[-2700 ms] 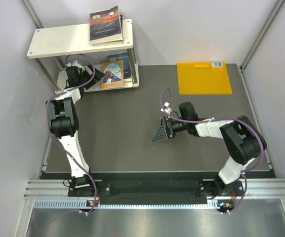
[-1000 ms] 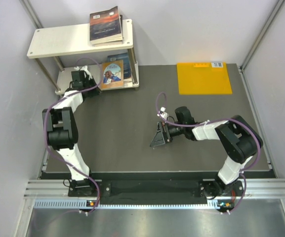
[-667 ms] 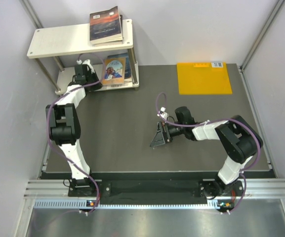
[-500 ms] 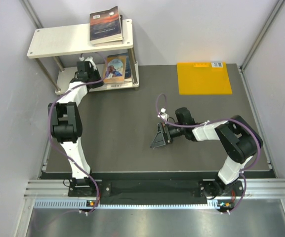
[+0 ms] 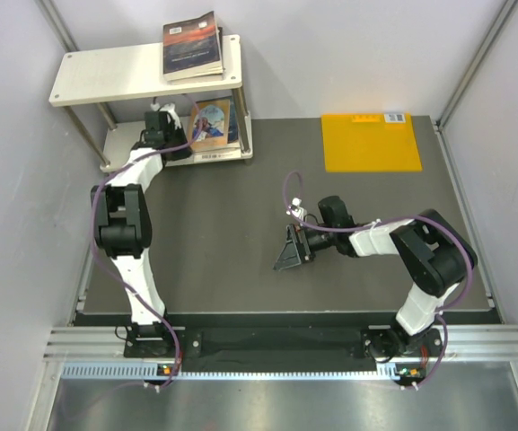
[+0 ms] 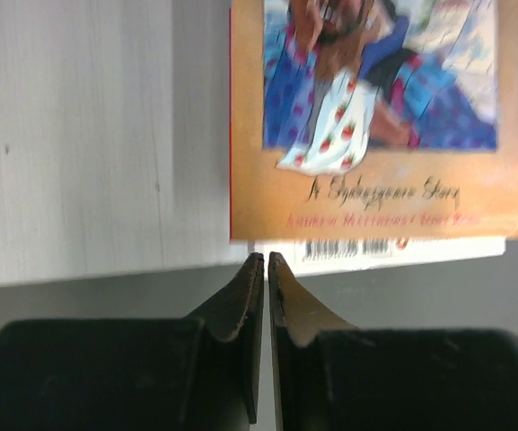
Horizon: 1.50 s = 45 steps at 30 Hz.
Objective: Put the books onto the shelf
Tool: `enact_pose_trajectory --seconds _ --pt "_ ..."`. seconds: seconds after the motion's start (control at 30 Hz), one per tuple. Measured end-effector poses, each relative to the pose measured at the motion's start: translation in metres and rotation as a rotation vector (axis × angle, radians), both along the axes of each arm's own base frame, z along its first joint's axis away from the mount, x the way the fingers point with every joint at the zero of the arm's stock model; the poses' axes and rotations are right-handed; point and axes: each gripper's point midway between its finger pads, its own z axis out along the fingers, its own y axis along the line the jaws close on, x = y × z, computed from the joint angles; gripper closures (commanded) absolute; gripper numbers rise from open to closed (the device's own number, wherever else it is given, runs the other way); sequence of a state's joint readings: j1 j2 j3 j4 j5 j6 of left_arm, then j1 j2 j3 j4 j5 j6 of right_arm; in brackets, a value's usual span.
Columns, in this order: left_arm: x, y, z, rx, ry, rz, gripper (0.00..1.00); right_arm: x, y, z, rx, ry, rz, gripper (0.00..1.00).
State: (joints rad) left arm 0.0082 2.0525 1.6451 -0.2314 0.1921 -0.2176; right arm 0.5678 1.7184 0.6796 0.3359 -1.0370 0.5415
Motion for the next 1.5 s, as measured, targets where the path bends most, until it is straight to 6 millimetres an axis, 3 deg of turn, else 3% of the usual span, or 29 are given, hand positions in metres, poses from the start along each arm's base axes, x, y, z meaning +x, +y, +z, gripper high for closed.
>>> enact_pose_trajectory --seconds 0.2,0.33,0.53,0.67,0.87,1.17,1.5 --pt "-0.034 0.006 -0.019 0.038 0.047 0.003 0.88 0.0 0.0 -0.004 -0.008 0.011 0.001 0.0" --pt "-0.045 0.012 -0.021 0.06 0.051 0.026 0.89 -0.001 -0.001 -0.007 -0.012 0.016 0.002 0.0" --pt "-0.037 0.026 -0.015 0.074 0.033 0.084 0.96 -0.001 -0.001 -0.008 -0.013 0.017 0.003 0.0" --pt "-0.016 0.033 0.0 0.074 -0.008 0.117 1.0 -0.001 -0.001 -0.008 -0.013 0.016 0.003 0.0" --pt "0.004 0.037 -0.004 0.083 -0.013 0.138 1.0 -0.001 -0.001 -0.008 -0.013 0.016 0.003 0.0" --pt "0.017 0.036 -0.01 0.06 -0.008 0.145 1.0 -0.004 -0.003 -0.011 -0.02 0.026 0.002 0.0" --pt "0.024 0.021 -0.001 -0.016 -0.039 0.106 1.0 -0.004 -0.003 -0.011 -0.019 0.026 0.002 0.0"
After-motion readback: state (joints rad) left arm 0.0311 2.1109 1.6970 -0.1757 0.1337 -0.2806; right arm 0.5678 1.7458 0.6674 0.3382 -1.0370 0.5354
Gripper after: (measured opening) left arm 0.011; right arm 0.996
